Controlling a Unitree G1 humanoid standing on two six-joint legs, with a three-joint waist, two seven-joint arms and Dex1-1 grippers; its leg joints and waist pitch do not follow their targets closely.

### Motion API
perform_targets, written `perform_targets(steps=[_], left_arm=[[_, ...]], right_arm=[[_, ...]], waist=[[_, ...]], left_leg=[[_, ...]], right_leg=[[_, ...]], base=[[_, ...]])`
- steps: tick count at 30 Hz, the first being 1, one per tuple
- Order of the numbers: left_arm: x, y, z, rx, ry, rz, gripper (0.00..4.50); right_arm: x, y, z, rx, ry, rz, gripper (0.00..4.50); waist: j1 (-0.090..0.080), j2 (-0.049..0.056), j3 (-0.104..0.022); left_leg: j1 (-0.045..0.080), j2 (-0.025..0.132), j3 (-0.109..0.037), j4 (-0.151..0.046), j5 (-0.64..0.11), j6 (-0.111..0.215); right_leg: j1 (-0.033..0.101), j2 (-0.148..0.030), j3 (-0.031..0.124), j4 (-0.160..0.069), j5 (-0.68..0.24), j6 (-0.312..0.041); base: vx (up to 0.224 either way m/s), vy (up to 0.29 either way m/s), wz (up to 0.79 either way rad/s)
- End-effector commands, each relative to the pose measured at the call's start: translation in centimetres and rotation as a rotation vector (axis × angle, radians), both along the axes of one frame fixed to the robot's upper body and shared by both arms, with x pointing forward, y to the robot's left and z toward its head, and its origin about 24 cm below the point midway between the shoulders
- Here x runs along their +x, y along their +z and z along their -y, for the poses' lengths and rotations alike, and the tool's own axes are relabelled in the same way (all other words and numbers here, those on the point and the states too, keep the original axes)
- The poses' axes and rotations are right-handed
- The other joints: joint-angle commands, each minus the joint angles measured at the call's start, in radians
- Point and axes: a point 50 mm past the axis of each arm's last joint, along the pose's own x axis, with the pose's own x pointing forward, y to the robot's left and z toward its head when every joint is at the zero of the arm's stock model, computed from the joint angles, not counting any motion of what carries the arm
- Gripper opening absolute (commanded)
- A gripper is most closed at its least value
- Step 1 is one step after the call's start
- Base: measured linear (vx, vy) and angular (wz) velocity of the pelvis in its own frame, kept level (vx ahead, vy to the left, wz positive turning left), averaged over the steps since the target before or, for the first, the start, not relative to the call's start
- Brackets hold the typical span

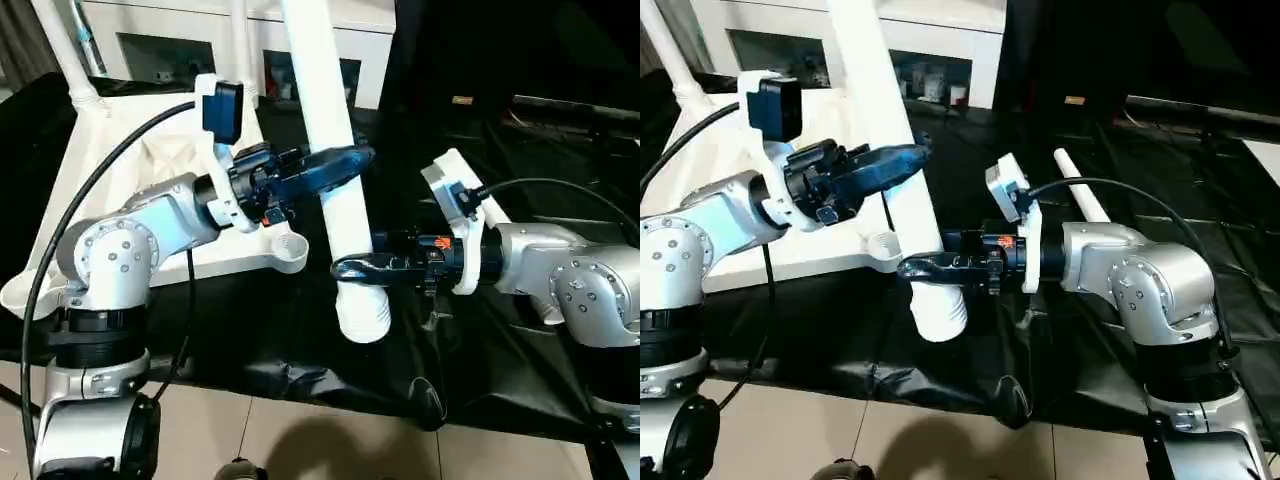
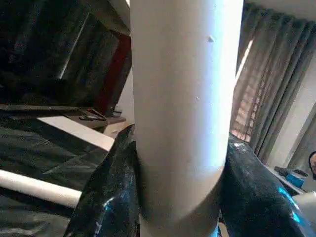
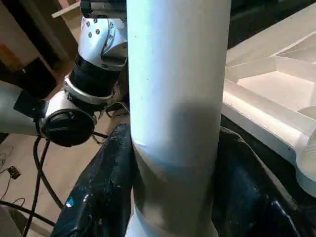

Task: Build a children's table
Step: Pick table leg

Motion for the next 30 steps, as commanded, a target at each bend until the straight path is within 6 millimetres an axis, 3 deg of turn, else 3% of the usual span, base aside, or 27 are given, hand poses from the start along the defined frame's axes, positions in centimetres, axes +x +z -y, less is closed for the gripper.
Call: perform_targets(steps=[1, 5, 6, 8, 10, 15, 18, 25, 26, 30], left_arm=[[-0.4, 1.3, 0.4, -0.024, -0.041, 0.069, 1.84], [0.3, 0.9, 0.4, 0.009, 0.042, 0.054, 1.84], [0.8, 0.8, 0.4, 0.028, 0.112, 0.047, 2.19], [1.6, 0.5, 0.5, 0.055, 0.196, 0.012, 2.40], [3.2, -0.4, 0.6, 0.132, 0.428, -0.038, 2.56], [4.8, -1.4, 0.5, 0.148, 0.691, -0.129, 2.62], [5.4, -1.5, 0.3, 0.124, 0.769, -0.171, 2.62], [5.9, -1.7, 0.8, 0.093, 0.849, -0.260, 2.62], [6.0, -1.8, 0.9, 0.084, 0.861, -0.273, 2.33], [5.5, -1.7, 1.7, 0.023, 0.798, -0.293, 2.06]], right_arm=[[0.1, -0.6, 0.2, -0.034, -0.033, -0.016, 1.86], [0.5, -0.5, -0.1, -0.031, -0.088, 0.021, 1.86], [0.8, -0.5, -0.2, -0.034, -0.125, 0.042, 1.86], [1.2, -0.5, -0.3, -0.044, -0.178, 0.065, 1.86], [2.3, -0.9, -0.8, -0.080, -0.313, 0.127, 1.86], [3.0, -2.0, -2.1, -0.155, -0.478, 0.243, 1.86], [3.7, -2.6, -2.5, -0.193, -0.589, 0.284, 1.85], [4.3, -3.3, -3.4, -0.204, -0.722, 0.314, 1.85], [4.3, -3.3, -3.5, -0.202, -0.736, 0.315, 1.85], [4.2, -3.4, -4.1, -0.185, -0.737, 0.309, 1.85]], waist=[[0.001, 0.006, -0.068], [0.000, 0.008, -0.068], [0.000, 0.009, -0.067], [0.000, 0.007, -0.068], [-0.002, 0.006, -0.068], [-0.003, 0.004, -0.070], [-0.005, 0.004, -0.072], [-0.007, 0.011, -0.067], [-0.008, 0.012, -0.067], [-0.007, 0.013, -0.067]], left_leg=[[0.032, 0.037, -0.009, -0.067, -0.144, -0.027], [0.032, 0.038, -0.009, -0.068, -0.151, -0.034], [0.032, 0.037, -0.010, -0.068, -0.154, -0.035], [0.034, 0.038, -0.009, -0.067, -0.156, -0.045], [0.030, 0.039, -0.011, -0.069, -0.151, -0.056], [0.027, 0.035, -0.012, -0.068, -0.134, -0.058], [0.024, 0.032, -0.013, -0.067, -0.113, -0.049], [0.028, 0.034, -0.014, -0.070, -0.150, -0.054], [0.028, 0.034, -0.013, -0.070, -0.155, -0.056], [0.028, 0.034, -0.015, -0.072, -0.167, -0.054]], right_leg=[[0.047, -0.061, 0.029, -0.066, -0.076, -0.227], [0.045, -0.061, 0.029, -0.067, -0.092, -0.219], [0.045, -0.061, 0.029, -0.068, -0.096, -0.218], [0.042, -0.061, 0.030, -0.069, -0.090, -0.217], [0.045, -0.062, 0.030, -0.070, -0.094, -0.201], [0.049, -0.061, 0.030, -0.071, -0.081, -0.172], [0.050, -0.058, 0.028, -0.066, -0.029, -0.179], [0.046, -0.056, 0.029, -0.070, -0.035, -0.178], [0.045, -0.056, 0.030, -0.069, -0.028, -0.178], [0.047, -0.056, 0.029, -0.071, -0.030, -0.172]], base=[[0.000, 0.000, 0.00], [0.000, 0.000, 0.00], [0.000, 0.000, 0.00], [0.000, 0.000, 0.00], [0.000, 0.000, 0.00], [0.000, 0.000, 0.00], [0.000, 0.000, 0.00], [0.000, 0.000, 0.00], [0.000, 0.000, 0.00], [0.000, 0.000, 0.00]])
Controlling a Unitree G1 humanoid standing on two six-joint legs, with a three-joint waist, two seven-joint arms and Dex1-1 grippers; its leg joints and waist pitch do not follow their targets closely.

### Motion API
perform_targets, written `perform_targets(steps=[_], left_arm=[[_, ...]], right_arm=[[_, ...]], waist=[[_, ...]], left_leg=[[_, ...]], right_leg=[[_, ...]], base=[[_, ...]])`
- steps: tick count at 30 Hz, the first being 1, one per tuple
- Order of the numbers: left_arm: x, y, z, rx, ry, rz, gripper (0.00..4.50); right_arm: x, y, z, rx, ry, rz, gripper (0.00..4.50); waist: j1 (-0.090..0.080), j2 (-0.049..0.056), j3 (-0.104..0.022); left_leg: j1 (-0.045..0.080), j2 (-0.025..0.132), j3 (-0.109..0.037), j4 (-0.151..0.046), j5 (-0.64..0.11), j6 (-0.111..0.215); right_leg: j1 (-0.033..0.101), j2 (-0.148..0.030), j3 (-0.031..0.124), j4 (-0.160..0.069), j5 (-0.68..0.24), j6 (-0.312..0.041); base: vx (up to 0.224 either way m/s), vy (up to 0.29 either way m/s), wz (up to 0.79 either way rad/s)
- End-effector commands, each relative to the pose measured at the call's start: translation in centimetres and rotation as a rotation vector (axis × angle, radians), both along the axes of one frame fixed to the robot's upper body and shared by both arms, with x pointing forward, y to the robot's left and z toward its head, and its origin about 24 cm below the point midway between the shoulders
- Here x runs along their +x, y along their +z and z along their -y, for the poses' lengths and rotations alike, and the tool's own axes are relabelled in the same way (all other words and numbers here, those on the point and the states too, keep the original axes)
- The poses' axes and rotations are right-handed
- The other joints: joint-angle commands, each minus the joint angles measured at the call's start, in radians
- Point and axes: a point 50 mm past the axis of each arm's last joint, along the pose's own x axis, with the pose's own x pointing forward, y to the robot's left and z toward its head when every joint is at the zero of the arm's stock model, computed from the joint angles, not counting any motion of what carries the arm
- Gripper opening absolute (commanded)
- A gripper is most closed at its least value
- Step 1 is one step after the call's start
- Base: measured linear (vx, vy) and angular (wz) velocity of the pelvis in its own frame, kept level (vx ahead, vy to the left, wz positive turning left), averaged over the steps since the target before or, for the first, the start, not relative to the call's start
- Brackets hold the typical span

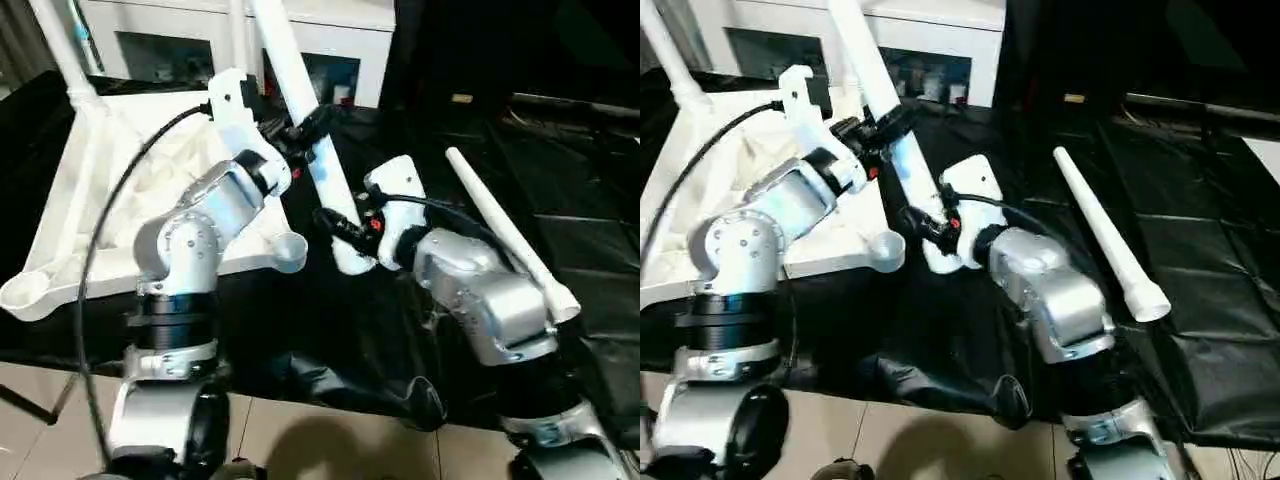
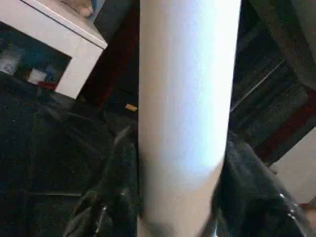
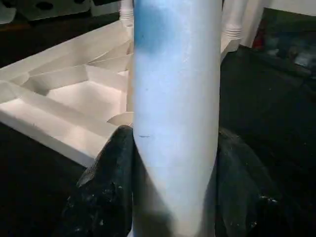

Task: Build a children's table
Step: Pick table leg

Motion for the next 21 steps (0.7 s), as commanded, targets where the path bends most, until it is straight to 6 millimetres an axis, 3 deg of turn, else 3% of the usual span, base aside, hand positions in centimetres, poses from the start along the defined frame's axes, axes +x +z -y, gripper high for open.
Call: perform_targets(steps=[1, 5, 10, 13, 18, 21], left_arm=[[-0.1, 0.0, 0.0, -0.023, -0.012, -0.003, 2.06], [-0.2, -0.1, 0.1, -0.030, -0.013, -0.019, 1.81], [-0.3, 0.1, -0.2, -0.020, -0.025, 0.001, 1.79], [-0.5, 0.3, -0.4, 0.014, -0.047, 0.026, 1.79], [-1.5, 1.2, -0.6, 0.044, -0.196, 0.112, 1.79], [-2.9, 2.1, -1.0, 0.073, -0.392, 0.189, 1.79]], right_arm=[[0.1, 0.3, 0.3, 0.015, -0.017, 0.025, 1.85], [0.0, 0.2, 0.1, 0.010, -0.020, 0.039, 1.85], [0.0, 0.4, -0.1, 0.005, -0.009, 0.074, 1.85], [-0.3, 0.8, -0.1, 0.076, 0.047, 0.026, 2.55], [-0.8, 2.0, 0.7, 0.123, 0.187, -0.016, 2.95], [-2.1, 2.6, 2.1, 0.119, 0.378, -0.111, 3.07]], waist=[[-0.004, 0.011, -0.068], [-0.005, 0.011, -0.066], [-0.005, 0.011, -0.069], [-0.005, 0.011, -0.069], [-0.003, 0.010, -0.072], [0.001, 0.009, -0.072]], left_leg=[[0.030, 0.033, -0.015, -0.070, -0.171, -0.050], [0.030, 0.033, -0.015, -0.072, -0.183, -0.050], [0.031, 0.034, -0.014, -0.072, -0.179, -0.052], [0.032, 0.034, -0.014, -0.072, -0.181, -0.050], [0.033, 0.035, -0.013, -0.070, -0.164, -0.036], [0.034, 0.033, -0.012, -0.069, -0.144, -0.026]], right_leg=[[0.048, -0.057, 0.030, -0.067, -0.031, -0.172], [0.047, -0.057, 0.030, -0.070, -0.048, -0.164], [0.046, -0.057, 0.030, -0.069, -0.045, -0.163], [0.046, -0.057, 0.030, -0.067, -0.042, -0.163], [0.048, -0.056, 0.030, -0.064, -0.019, -0.171], [0.051, -0.054, 0.029, -0.060, -0.006, -0.182]], base=[[0.000, 0.000, 0.00], [0.000, 0.000, 0.00], [0.000, 0.000, 0.00], [0.000, 0.000, 0.00], [0.000, 0.000, 0.00], [0.000, 0.000, 0.00]])
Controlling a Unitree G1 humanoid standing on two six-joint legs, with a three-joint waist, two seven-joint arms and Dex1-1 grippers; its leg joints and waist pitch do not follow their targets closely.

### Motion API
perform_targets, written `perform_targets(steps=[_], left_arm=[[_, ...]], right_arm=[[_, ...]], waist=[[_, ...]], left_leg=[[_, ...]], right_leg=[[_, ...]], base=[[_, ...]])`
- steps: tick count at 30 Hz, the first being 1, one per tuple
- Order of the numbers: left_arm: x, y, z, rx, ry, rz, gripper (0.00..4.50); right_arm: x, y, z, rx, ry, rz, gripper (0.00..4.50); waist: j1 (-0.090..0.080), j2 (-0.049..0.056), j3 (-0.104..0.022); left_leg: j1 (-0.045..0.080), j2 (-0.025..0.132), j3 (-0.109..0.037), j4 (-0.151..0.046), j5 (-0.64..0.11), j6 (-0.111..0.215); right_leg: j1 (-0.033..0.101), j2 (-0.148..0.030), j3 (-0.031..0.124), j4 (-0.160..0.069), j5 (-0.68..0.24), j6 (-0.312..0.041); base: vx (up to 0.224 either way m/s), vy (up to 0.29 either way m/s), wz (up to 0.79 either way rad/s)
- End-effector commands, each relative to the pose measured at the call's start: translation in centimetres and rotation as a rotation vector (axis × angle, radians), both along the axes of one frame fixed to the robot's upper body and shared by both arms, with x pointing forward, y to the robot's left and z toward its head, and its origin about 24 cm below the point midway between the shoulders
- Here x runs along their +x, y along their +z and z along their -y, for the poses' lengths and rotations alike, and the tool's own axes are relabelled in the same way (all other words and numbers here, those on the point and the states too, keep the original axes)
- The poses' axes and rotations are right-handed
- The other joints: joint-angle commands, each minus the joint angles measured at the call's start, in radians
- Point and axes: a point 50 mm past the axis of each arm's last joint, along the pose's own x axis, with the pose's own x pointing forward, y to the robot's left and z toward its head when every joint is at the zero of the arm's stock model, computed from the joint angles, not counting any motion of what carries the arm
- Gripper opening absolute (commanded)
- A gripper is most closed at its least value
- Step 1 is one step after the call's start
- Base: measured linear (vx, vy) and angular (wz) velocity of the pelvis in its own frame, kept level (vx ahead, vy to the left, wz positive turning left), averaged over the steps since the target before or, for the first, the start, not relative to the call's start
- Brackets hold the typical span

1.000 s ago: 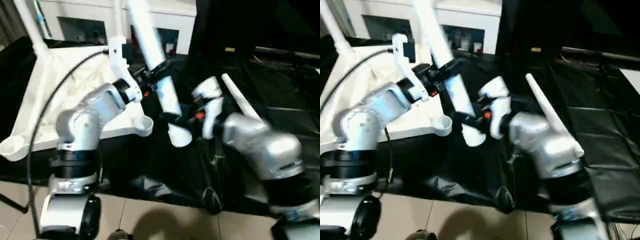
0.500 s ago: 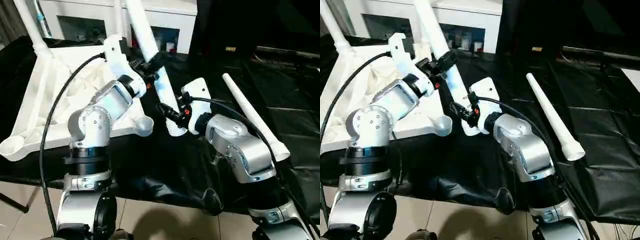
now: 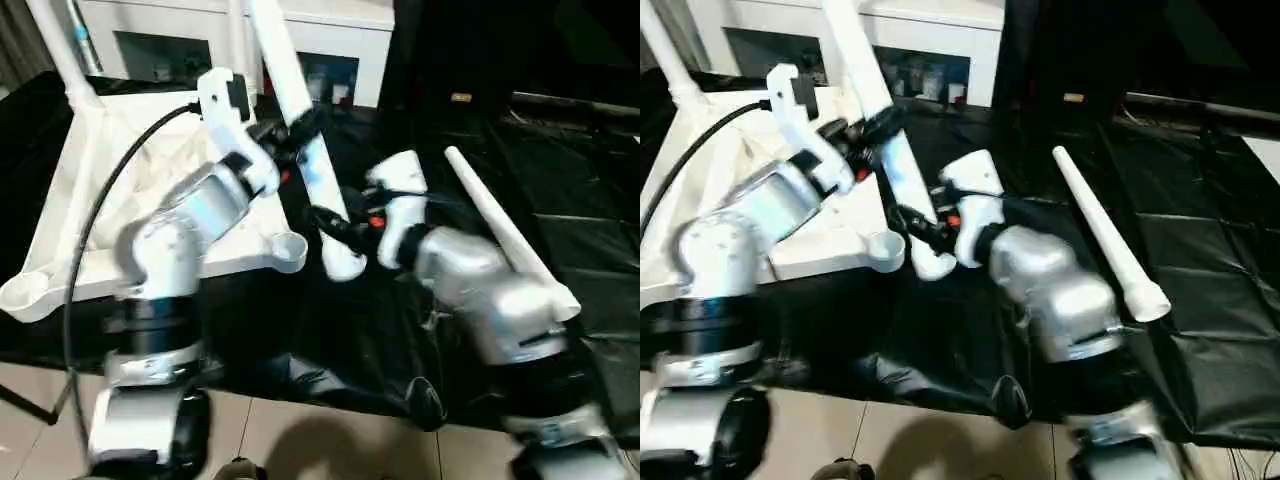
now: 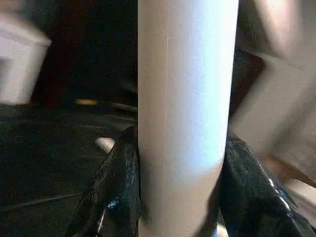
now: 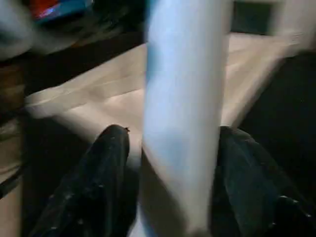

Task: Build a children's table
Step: Pick table leg

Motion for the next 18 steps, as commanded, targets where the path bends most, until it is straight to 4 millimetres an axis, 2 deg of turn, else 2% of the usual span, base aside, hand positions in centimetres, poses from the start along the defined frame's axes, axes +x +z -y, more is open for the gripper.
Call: perform_targets(steps=[1, 2, 5, 6, 11, 18], left_arm=[[-1.2, 1.0, 0.6, 0.005, -0.149, 0.068, 1.79], [-1.4, 1.2, 0.5, -0.004, -0.178, 0.078, 1.79], [-2.1, 2.1, 0.3, -0.064, -0.276, 0.108, 1.79], [-2.7, 2.6, 0.2, -0.086, -0.350, 0.140, 1.79], [-4.0, 3.2, 0.2, -0.110, -0.502, 0.216, 1.79], [-3.8, 2.3, 0.4, -0.002, -0.511, 0.205, 1.79]], right_arm=[[-0.8, 1.0, 0.5, 0.016, 0.118, -0.025, 3.07], [-1.0, 1.0, 0.7, 0.013, 0.143, -0.037, 3.07], [-1.6, 1.0, 1.3, 0.008, 0.214, -0.080, 3.07], [-1.9, 0.9, 1.6, -0.005, 0.246, -0.092, 3.07], [-2.4, 1.0, 1.7, -0.008, 0.305, -0.124, 3.07], [-2.5, 1.6, 1.6, 0.010, 0.324, -0.121, 3.07]], waist=[[0.002, 0.009, -0.075], [0.000, 0.008, -0.072], [0.001, 0.007, -0.072], [0.003, 0.004, -0.072], [0.001, 0.006, -0.069], [0.001, 0.008, -0.070]], left_leg=[[0.035, 0.035, -0.013, -0.068, -0.140, -0.026], [0.031, 0.035, -0.011, -0.068, -0.140, -0.026], [0.031, 0.033, -0.008, -0.065, -0.151, -0.026], [0.032, 0.034, -0.008, -0.065, -0.152, -0.026], [0.034, 0.036, -0.008, -0.067, -0.163, -0.028], [0.035, 0.037, -0.009, -0.069, -0.165, -0.041]], right_leg=[[0.052, -0.056, 0.029, -0.058, -0.002, -0.183], [0.050, -0.057, 0.029, -0.060, -0.008, -0.191], [0.050, -0.060, 0.030, -0.063, -0.047, -0.216], [0.050, -0.062, 0.030, -0.063, -0.063, -0.216], [0.046, -0.061, 0.031, -0.066, -0.107, -0.210], [0.043, -0.060, 0.031, -0.065, -0.120, -0.196]], base=[[0.000, 0.000, 0.00], [0.000, 0.000, 0.00], [0.000, 0.000, 0.00], [0.000, 0.000, 0.00], [0.000, 0.000, 0.00], [0.000, 0.000, 0.00]])
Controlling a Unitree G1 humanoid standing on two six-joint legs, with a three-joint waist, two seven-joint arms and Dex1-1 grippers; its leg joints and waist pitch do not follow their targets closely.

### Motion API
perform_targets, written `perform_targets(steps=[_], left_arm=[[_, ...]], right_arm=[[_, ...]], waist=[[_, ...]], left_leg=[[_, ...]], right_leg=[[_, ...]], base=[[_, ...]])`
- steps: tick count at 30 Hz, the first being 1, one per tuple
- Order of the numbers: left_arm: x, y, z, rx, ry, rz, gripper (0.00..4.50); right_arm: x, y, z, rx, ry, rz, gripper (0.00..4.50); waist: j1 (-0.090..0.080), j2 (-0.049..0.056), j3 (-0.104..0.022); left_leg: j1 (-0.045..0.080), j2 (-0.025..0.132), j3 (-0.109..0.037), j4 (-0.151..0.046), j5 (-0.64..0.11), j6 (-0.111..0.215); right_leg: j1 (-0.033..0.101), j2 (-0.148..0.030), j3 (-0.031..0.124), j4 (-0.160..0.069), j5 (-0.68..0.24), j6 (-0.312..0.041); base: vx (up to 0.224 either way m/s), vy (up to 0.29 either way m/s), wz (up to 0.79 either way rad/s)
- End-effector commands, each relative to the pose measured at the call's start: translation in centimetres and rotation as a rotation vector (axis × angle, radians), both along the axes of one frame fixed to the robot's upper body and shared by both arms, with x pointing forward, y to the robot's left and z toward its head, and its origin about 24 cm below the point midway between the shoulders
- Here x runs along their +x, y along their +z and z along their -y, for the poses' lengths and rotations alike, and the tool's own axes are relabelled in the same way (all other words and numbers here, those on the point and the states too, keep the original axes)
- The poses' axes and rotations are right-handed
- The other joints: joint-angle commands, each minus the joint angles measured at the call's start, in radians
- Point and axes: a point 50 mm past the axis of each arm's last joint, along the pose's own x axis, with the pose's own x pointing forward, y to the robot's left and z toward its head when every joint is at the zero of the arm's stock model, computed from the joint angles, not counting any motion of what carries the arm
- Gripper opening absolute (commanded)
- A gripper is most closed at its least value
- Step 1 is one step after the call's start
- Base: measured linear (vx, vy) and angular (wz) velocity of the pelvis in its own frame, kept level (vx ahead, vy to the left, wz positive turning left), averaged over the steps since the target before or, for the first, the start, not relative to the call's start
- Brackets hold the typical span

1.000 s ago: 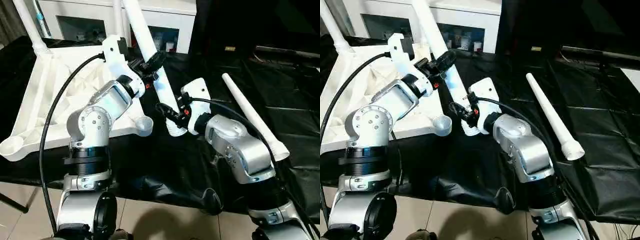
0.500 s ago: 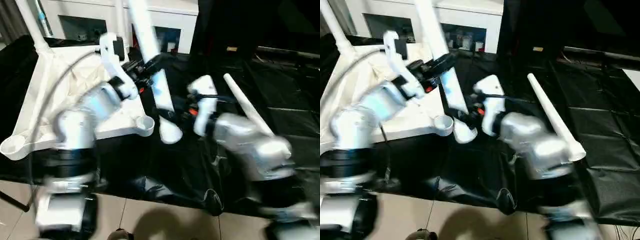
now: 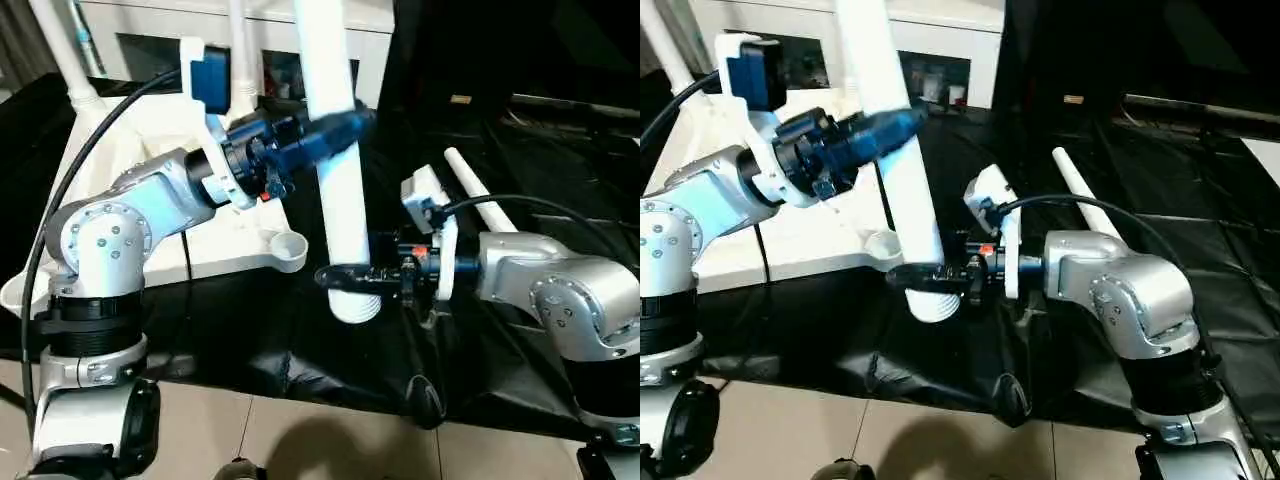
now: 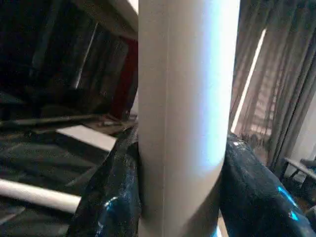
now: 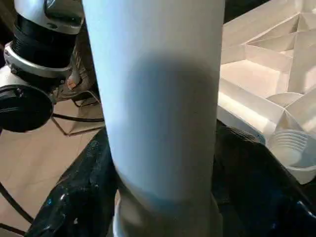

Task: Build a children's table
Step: Pick table leg

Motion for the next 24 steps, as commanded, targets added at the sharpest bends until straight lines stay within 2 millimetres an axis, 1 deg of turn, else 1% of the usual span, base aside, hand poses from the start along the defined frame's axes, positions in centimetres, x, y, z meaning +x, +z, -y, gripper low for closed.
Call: perform_targets(steps=[1, 5, 6, 11, 17, 18, 24], left_arm=[[-0.1, -0.3, 0.4, 0.044, -0.007, 0.014, 1.79], [0.2, -0.3, 0.4, 0.074, -0.002, 0.023, 1.79], [0.2, -0.3, 0.4, 0.075, -0.005, 0.026, 1.79], [0.3, -0.3, 0.3, 0.076, -0.010, 0.032, 1.79], [0.4, -0.4, 0.4, 0.083, -0.010, 0.040, 1.79], [0.4, -0.4, 0.4, 0.085, -0.013, 0.041, 1.79], [-0.1, -0.7, 0.9, 0.104, -0.057, 0.049, 1.79]], right_arm=[[0.2, 0.8, 0.3, 0.006, -0.004, 0.017, 3.07], [0.2, 1.3, 0.4, 0.009, 0.012, 0.033, 3.07], [0.2, 1.4, 0.4, 0.008, 0.018, 0.036, 3.07], [0.2, 1.4, 0.2, 0.001, 0.030, 0.037, 3.07], [-0.1, 0.7, -0.1, -0.014, 0.057, 0.002, 3.07], [-0.1, 0.6, -0.2, -0.016, 0.058, -0.001, 3.07], [0.0, 0.4, -0.6, -0.011, 0.060, -0.013, 3.07]], waist=[[0.000, 0.008, -0.070], [-0.001, 0.006, -0.072], [0.000, 0.005, -0.072], [0.001, 0.005, -0.073], [0.001, 0.004, -0.072], [0.002, 0.006, -0.072], [0.001, 0.004, -0.073]], left_leg=[[0.033, 0.037, -0.009, -0.069, -0.163, -0.042], [0.030, 0.035, -0.009, -0.067, -0.144, -0.040], [0.030, 0.034, -0.009, -0.066, -0.137, -0.037], [0.030, 0.034, -0.008, -0.065, -0.129, -0.029], [0.031, 0.035, -0.008, -0.065, -0.137, -0.031], [0.031, 0.036, -0.008, -0.065, -0.134, -0.032], [0.030, 0.035, -0.008, -0.065, -0.128, -0.029]], right_leg=[[0.043, -0.060, 0.031, -0.069, -0.118, -0.196], [0.046, -0.060, 0.031, -0.066, -0.095, -0.193], [0.047, -0.060, 0.030, -0.065, -0.082, -0.201], [0.048, -0.060, 0.030, -0.062, -0.058, -0.213], [0.047, -0.061, 0.030, -0.064, -0.079, -0.212], [0.047, -0.061, 0.030, -0.063, -0.076, -0.213], [0.048, -0.061, 0.029, -0.061, -0.065, -0.216]], base=[[0.000, 0.000, 0.00], [0.000, 0.000, 0.00], [0.000, 0.000, 0.00], [0.000, 0.000, 0.00], [0.000, 0.000, 0.00], [0.000, 0.000, 0.00], [0.000, 0.000, 0.00]])
